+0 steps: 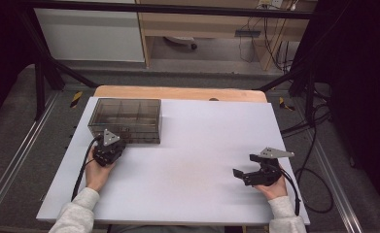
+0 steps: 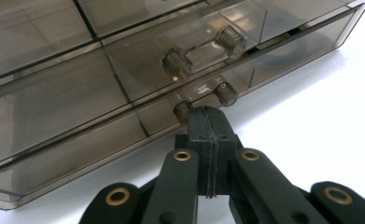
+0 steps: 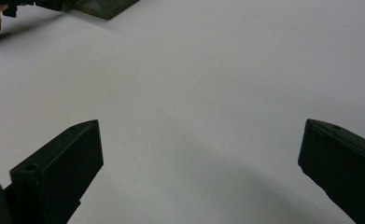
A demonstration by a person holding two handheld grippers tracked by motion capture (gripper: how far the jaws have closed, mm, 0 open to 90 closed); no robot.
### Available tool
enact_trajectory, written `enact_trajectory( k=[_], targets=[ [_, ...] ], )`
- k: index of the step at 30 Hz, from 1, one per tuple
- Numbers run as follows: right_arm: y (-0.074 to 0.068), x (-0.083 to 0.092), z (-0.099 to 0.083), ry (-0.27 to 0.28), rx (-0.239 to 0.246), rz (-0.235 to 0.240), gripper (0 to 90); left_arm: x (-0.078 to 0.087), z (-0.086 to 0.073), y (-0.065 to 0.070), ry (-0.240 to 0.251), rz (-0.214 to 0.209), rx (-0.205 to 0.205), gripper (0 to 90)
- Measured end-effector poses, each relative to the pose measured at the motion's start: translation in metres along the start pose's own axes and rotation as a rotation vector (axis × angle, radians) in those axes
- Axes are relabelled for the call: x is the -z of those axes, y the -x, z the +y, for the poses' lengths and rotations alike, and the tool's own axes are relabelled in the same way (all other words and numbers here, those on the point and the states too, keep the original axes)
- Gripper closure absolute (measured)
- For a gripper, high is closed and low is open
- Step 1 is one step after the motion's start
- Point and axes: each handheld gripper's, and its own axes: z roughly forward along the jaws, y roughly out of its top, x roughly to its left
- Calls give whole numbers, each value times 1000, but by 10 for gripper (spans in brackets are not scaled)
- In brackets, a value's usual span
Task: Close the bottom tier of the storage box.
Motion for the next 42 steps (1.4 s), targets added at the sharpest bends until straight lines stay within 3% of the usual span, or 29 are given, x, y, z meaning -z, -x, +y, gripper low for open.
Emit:
enact_trajectory(
  k=[17, 21, 26, 30, 34, 42],
  targets=[
    [0, 0, 0, -1, -1, 2, 4, 0, 0, 0, 11, 1, -5, 900],
    [0, 0, 0, -2, -1, 3, 4, 0, 0, 1, -5, 11, -6, 900],
    [0, 0, 0, 0, -4, 1, 4, 5, -1, 0, -28, -12, 20, 900],
    [0, 1, 0, -1, -7, 0, 5, 11, -1, 4, -41, -38, 6, 895],
    [0, 0, 0, 0, -3, 0, 4, 18, -1, 10, -54, -58, -17, 812],
    [0, 1, 0, -1, -6, 0, 4, 30, -4, 14, -31, -117, 4, 534]
  ],
)
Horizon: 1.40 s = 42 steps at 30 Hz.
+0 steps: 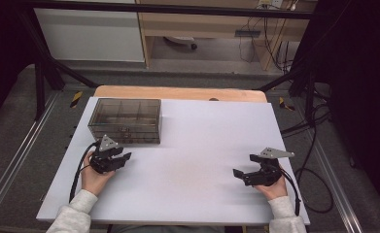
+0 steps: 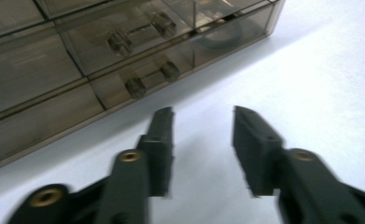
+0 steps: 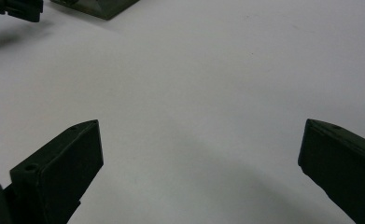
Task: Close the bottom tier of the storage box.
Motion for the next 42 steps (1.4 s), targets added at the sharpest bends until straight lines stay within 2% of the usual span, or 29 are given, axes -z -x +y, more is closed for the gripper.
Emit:
enact_trajectory(
  k=[4, 8, 10, 14, 16, 22, 31, 42],
  targets=[
    [0, 0, 0, 0, 3, -1, 4, 6, -5, 2, 2, -3, 4, 393],
    [0, 0, 0, 2, 3, -1, 4, 11, -9, 1, 10, -29, 25, 283],
    [0, 0, 0, 0, 0, -1, 4, 14, -11, 1, -6, -28, 12, 196],
    [0, 0, 0, -1, 3, -1, 4, 18, -15, 2, -13, -26, 0, 118],
    [0, 0, 0, -1, 3, -1, 4, 20, -17, 2, -4, -27, -7, 105],
    [-1, 0, 0, -3, 2, -1, 4, 27, -24, -2, -20, -34, -19, 65],
    [-1, -1, -1, -8, 5, -1, 4, 39, -35, -12, -4, -18, -5, 62],
    [-1, -1, -1, -13, -1, 0, 4, 39, -41, -17, -3, -15, 1, 63]
  ],
)
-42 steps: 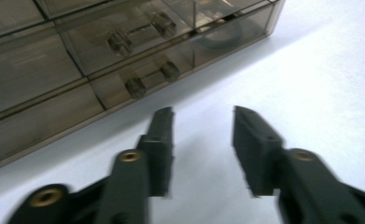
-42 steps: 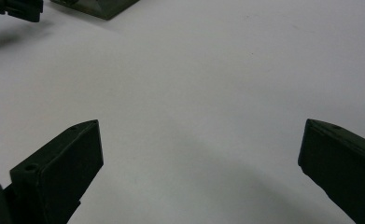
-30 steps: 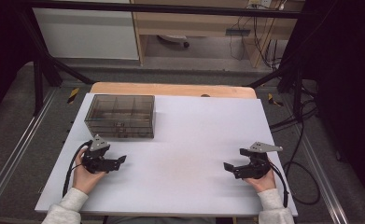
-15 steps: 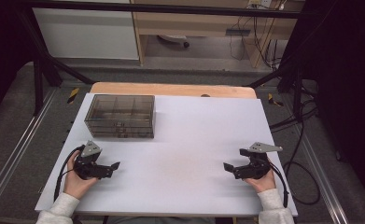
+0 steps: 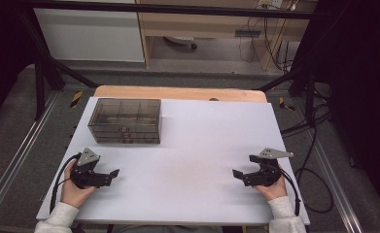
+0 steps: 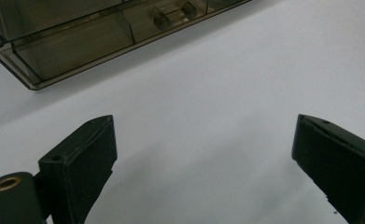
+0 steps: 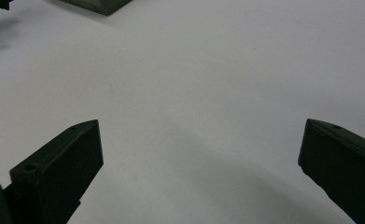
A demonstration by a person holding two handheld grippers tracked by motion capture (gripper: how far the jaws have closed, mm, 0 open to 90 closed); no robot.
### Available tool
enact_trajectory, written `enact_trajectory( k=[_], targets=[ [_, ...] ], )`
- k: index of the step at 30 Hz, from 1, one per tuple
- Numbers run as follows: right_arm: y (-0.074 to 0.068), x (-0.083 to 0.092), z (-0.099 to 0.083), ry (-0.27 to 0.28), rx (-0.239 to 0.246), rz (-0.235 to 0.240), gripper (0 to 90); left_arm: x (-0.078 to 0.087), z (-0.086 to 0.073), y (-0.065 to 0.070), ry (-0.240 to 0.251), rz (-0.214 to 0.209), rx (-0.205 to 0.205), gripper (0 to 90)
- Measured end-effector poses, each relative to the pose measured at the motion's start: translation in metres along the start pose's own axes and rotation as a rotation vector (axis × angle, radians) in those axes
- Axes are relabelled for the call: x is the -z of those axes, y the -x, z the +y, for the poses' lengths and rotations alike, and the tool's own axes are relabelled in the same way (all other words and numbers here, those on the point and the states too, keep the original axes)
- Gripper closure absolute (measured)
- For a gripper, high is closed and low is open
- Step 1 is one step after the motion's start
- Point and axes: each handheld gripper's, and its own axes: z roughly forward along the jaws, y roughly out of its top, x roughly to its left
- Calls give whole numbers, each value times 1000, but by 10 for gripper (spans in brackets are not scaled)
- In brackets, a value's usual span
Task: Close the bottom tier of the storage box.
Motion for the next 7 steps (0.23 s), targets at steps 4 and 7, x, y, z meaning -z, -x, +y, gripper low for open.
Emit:
enact_trajectory(
  k=[4, 7],
  targets=[
    [0, -1, 0, -2, -3, 1, 4, -1, 0, 0, 2, -3, -3, 66],
    [0, -1, 0, -1, -4, 1, 4, -2, 0, 1, -2, -3, -7, 67]
  ],
)
